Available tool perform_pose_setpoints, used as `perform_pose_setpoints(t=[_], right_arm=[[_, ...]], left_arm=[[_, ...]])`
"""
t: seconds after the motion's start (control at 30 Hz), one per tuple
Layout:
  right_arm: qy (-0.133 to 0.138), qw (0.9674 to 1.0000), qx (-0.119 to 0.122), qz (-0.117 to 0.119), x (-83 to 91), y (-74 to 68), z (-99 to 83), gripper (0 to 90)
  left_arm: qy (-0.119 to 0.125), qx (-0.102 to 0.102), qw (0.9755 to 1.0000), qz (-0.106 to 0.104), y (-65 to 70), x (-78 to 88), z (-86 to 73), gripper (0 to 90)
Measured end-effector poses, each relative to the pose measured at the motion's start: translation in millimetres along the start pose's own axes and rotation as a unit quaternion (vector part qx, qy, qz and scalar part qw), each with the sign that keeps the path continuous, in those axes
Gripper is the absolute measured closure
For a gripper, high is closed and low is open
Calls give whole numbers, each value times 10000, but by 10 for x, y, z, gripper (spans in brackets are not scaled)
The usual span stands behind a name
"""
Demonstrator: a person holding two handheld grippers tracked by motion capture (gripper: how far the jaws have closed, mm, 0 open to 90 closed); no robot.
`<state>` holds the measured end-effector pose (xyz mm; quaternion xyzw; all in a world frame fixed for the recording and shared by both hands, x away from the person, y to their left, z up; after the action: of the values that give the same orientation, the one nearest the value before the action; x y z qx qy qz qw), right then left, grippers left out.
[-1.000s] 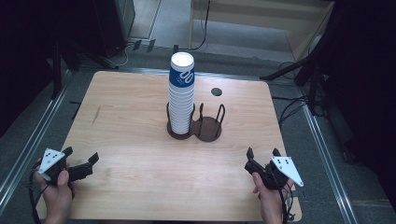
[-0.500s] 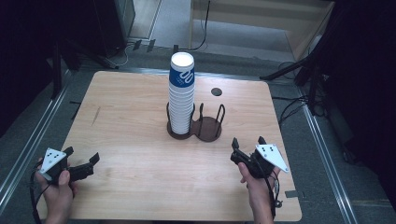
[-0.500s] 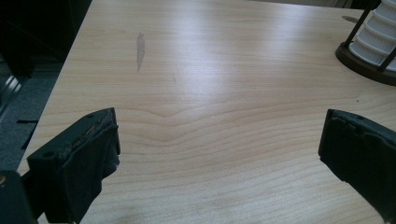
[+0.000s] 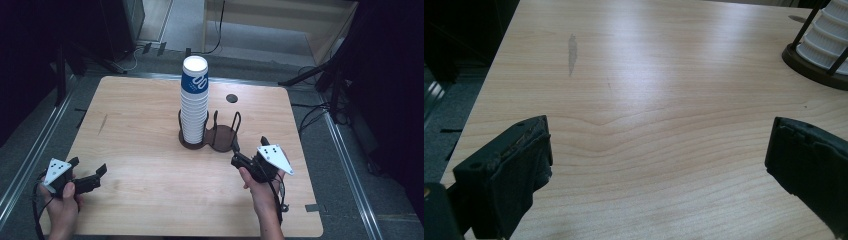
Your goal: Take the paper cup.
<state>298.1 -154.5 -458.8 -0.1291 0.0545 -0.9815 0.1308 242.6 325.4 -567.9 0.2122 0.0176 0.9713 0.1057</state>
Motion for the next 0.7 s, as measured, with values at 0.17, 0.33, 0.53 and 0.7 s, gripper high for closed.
perform_pose_setpoints(t=[0.17,0.33,0.53,0.7], right_arm=[[13,10000,-3,82,-43,-89,50,127],[-11,9999,86,86,-136,-215,107,132],[-81,9998,111,132,-229,-352,147,137],[-89,9997,140,190,-278,-437,164,140]], left_arm=[[1,5,10000,-12,-1,-1,1,0],[3,-7,10000,3,3,-5,2,0],[0,-6,10000,1,3,-6,3,0],[4,-2,10000,8,6,-11,4,0]])
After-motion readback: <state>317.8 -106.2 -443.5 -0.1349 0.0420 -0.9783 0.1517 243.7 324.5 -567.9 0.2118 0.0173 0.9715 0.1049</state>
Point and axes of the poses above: each handheld gripper's, and its own axes: x roughly backward along the jaws, z roughly out of its top, y roughly to its right, the point moved 4 cm from there along -x, roughly forward along the jaws, and after that the axes turned 4 degrees about -x, right-handed, at the moved point
